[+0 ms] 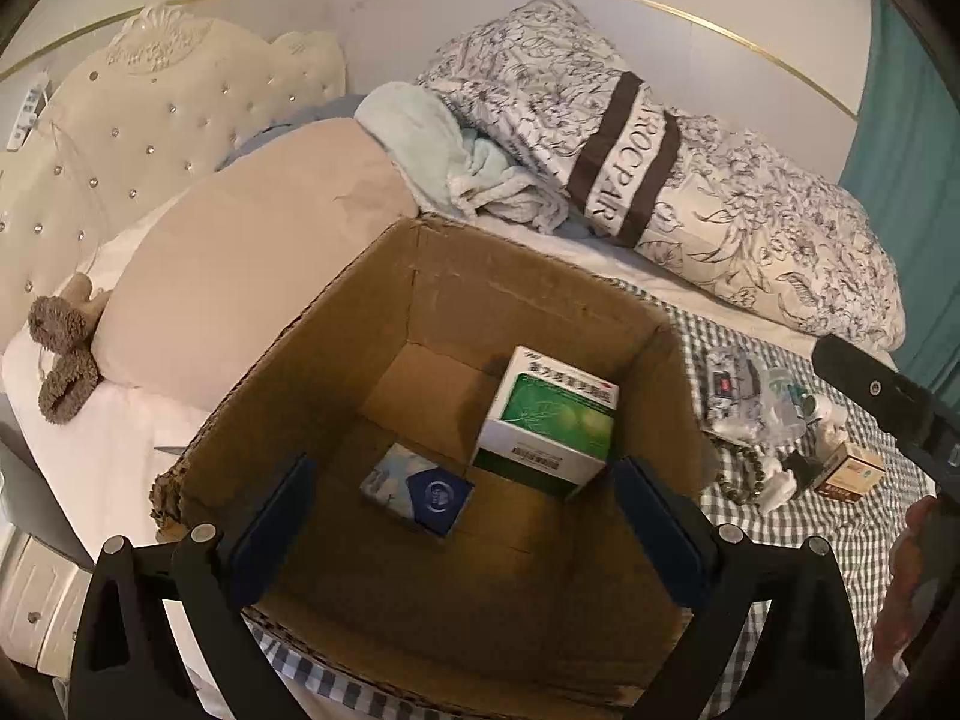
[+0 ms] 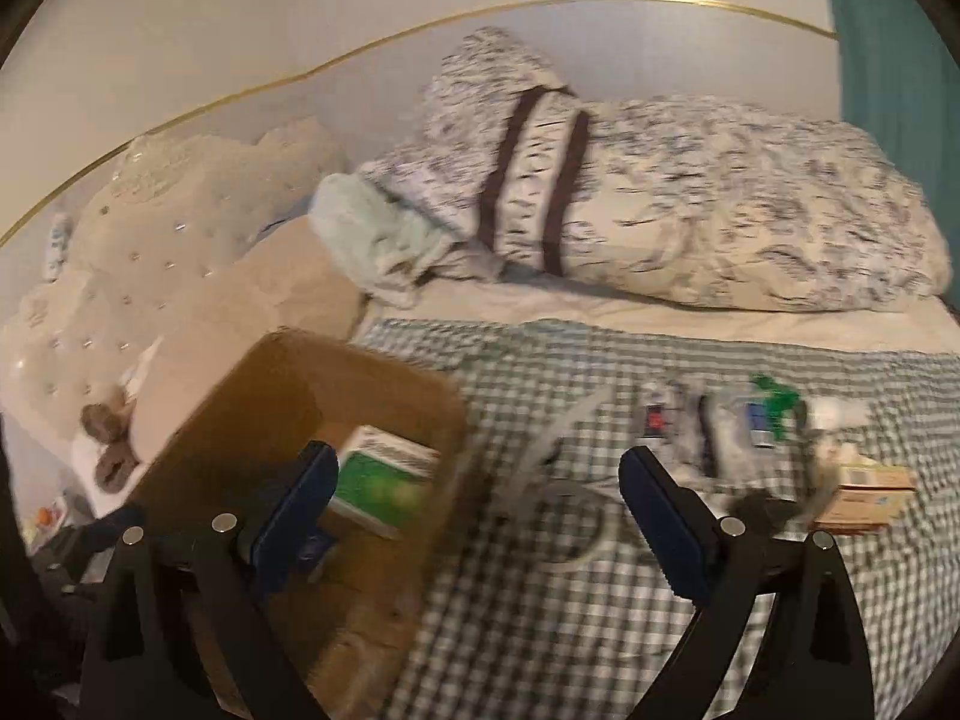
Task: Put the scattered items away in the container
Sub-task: 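Move both tools back over the items on the bed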
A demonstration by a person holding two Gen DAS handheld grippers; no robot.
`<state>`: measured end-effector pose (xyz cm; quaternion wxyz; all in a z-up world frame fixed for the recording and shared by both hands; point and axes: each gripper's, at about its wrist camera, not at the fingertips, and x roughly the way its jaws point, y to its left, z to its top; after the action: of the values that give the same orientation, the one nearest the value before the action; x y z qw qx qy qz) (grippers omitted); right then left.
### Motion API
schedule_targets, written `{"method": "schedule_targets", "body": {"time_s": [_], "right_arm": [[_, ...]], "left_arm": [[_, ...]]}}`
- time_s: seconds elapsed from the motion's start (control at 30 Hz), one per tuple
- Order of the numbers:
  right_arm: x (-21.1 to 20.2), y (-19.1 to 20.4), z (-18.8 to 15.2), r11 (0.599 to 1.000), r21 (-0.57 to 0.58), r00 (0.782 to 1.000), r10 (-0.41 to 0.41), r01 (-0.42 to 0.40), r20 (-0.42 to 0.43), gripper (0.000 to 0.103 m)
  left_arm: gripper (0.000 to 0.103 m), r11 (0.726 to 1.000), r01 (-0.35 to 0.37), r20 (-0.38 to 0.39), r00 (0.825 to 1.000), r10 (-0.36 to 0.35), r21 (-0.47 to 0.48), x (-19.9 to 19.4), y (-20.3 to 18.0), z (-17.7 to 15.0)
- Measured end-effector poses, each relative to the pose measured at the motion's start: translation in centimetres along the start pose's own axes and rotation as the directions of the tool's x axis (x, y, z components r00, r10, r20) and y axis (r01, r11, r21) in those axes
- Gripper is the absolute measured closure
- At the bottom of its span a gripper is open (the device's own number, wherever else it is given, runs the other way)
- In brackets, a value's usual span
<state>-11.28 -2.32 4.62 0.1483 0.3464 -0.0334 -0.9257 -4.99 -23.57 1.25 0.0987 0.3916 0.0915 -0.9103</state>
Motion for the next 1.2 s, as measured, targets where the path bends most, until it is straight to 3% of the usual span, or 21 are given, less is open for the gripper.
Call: {"method": "schedule_targets", "body": {"time_s": [0.37,0.67,0.87,1.2], "right_arm": [[-4.2,-9.7,-1.8,0.982,0.075,0.985,-0.172,0.171,0.015,0.007],[-6.7,-15.4,-5.5,0.969,0.075,0.972,-0.235,0.236,-0.023,0.007],[-6.0,-18.7,-8.0,0.96,0.097,0.964,-0.257,0.263,-0.074,0.007],[-2.3,-23.8,-9.2,0.94,0.158,0.947,-0.277,0.302,-0.162,0.007]], "left_arm": [[0.001,0.996,0.063,0.017,0.998,-0.064,0.064,-1.7,-6.6,-0.6],[0.0,0.974,0.145,0.006,0.989,-0.149,0.172,-2.5,-14.7,-3.0],[0.0,0.953,0.19,-0.051,0.982,-0.183,0.237,-0.6,-18.9,-5.2],[0.0,0.956,0.206,-0.154,0.972,-0.176,0.208,5.4,-21.2,-6.5]]}}
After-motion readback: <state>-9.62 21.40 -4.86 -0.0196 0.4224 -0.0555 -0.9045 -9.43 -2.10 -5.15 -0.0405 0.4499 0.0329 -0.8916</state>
